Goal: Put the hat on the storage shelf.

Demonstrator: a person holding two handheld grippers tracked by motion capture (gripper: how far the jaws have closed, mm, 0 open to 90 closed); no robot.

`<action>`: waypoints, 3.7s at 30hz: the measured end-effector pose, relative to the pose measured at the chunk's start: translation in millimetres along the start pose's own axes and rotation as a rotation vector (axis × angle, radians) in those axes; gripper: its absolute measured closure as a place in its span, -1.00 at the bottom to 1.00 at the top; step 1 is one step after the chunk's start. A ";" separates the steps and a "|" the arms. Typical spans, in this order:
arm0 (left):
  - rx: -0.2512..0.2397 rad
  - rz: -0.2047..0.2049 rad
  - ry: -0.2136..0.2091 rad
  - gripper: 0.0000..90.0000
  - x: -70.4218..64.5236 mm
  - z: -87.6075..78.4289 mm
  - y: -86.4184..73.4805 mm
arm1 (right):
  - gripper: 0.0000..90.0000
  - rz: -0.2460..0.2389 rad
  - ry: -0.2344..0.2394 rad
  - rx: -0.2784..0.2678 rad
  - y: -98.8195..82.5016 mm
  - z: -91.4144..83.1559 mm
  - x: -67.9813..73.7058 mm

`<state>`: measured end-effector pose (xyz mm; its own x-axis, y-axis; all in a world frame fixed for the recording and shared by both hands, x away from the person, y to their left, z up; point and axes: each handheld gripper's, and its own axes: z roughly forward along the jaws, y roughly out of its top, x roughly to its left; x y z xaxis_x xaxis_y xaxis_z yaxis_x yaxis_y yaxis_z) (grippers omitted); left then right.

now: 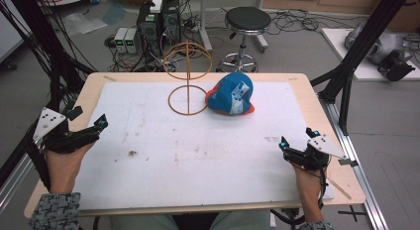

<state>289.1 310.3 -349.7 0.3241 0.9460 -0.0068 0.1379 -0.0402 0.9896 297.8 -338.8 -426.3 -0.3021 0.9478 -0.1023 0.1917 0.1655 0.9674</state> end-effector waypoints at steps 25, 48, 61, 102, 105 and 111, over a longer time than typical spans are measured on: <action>0.007 -0.008 -0.009 -0.65 -1.4 4.5 -5.2 | -0.86 -0.030 0.018 -0.017 18.7 14.0 15.4; -0.004 -0.031 -0.018 -0.65 2.9 3.7 -4.8 | -0.86 -0.002 0.110 -0.078 101.2 106.3 69.1; -0.006 -0.031 -0.017 -0.65 3.3 5.1 -5.2 | -0.66 0.006 0.128 -0.056 106.5 156.0 91.8; 0.003 -0.025 -0.044 -0.64 -1.0 9.3 -4.6 | 0.97 0.151 0.137 0.059 102.7 214.0 97.5; 0.003 -0.025 -0.045 -0.64 -0.5 9.0 -4.6 | 0.97 0.181 0.131 0.035 113.1 212.2 90.7; 0.000 -0.028 -0.042 -0.64 -0.2 9.1 -4.7 | 0.99 0.267 0.112 -0.006 125.2 208.9 75.3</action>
<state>296.9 307.3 -355.6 0.3594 0.9323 -0.0402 0.1478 -0.0143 0.9889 494.1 -189.7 -361.3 -0.3433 0.9215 0.1818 0.2732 -0.0872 0.9580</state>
